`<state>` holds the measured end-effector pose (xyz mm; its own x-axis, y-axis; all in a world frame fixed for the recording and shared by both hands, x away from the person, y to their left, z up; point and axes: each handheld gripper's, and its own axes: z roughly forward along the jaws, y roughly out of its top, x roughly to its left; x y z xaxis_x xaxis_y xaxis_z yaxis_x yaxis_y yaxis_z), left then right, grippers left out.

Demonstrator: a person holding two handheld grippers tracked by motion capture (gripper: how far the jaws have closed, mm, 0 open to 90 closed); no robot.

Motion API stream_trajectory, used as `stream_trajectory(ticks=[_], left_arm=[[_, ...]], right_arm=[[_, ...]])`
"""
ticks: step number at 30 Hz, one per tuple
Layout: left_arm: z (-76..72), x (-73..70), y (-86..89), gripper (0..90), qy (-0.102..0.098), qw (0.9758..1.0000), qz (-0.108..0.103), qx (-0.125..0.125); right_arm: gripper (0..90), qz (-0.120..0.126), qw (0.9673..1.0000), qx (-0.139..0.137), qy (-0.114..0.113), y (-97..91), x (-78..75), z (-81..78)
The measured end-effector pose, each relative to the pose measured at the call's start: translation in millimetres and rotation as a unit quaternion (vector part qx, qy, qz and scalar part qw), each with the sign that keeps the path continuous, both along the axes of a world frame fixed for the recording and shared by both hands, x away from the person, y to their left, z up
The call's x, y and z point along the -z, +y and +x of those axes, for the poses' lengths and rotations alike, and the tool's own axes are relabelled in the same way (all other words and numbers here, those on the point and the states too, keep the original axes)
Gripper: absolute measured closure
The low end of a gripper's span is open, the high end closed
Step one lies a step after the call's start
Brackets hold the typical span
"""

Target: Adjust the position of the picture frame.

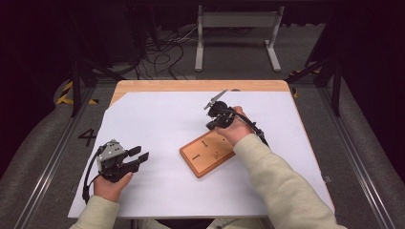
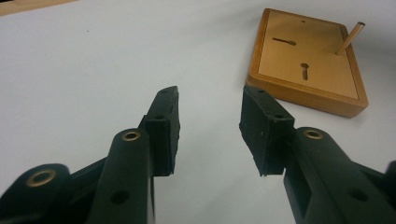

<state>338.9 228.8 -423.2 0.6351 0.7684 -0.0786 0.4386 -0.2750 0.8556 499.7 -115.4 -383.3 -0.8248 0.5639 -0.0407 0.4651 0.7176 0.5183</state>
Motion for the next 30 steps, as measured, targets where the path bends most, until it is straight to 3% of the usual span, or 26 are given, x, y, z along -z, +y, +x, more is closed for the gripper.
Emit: stream_trajectory(ticks=[1, 4, 6, 8, 10, 13, 16, 21, 30], left_arm=[[-0.8, 0.1, 1.2, 57.0, -0.001, 1.0, 0.002, -0.002], [-2.9, 0.5, 3.7, 56.1, -0.002, 1.0, -0.003, -0.007], [-3.3, 0.8, 4.8, 55.8, -0.002, 1.0, -0.001, -0.005], [-2.7, 1.6, 4.7, 55.7, 0.001, 1.0, 0.002, -0.007], [-1.3, 2.5, 3.5, 56.3, 0.007, 0.9997, 0.016, -0.016], [-0.7, 3.2, 2.7, 56.8, 0.01, 0.9997, 0.017, -0.016], [-0.2, 2.8, 2.4, 56.8, 0.009, 0.9997, 0.018, -0.015], [-0.8, 2.1, -3.9, 57.2, 0.014, 0.9997, 0.018, -0.003], [-6.1, -0.5, -19.8, 62.9, 0.013, 0.9988, 0.024, 0.041]], right_arm=[[90.0, -0.01, 0.9999, 0.005, -0.001, 1.1, 4.4, 7.3], [90.0, -0.004, 0.9999, 0.014, 0.0, 1.4, 14.2, 21.6], [90.0, -0.007, 0.9998, 0.016, 0.013, 3.9, 21.5, 28.3], [90.0, -0.026, 0.9993, 0.015, 0.021, 6.6, 27.7, 33.0], [90.0, -0.062, 0.997, 0.017, 0.043, 9.1, 35.6, 37.5], [90.0, -0.08, 0.9958, 0.018, 0.041, 10.6, 35.3, 39.1], [90.0, -0.097, 0.994, 0.018, 0.045, 11.7, 35.5, 37.7], [90.0, -0.132, 0.9884, 0.013, 0.075, 3.1, 35.6, 24.3], [90.0, -0.115, 0.9879, -0.006, 0.104, -23.2, 34.5, -10.6]])
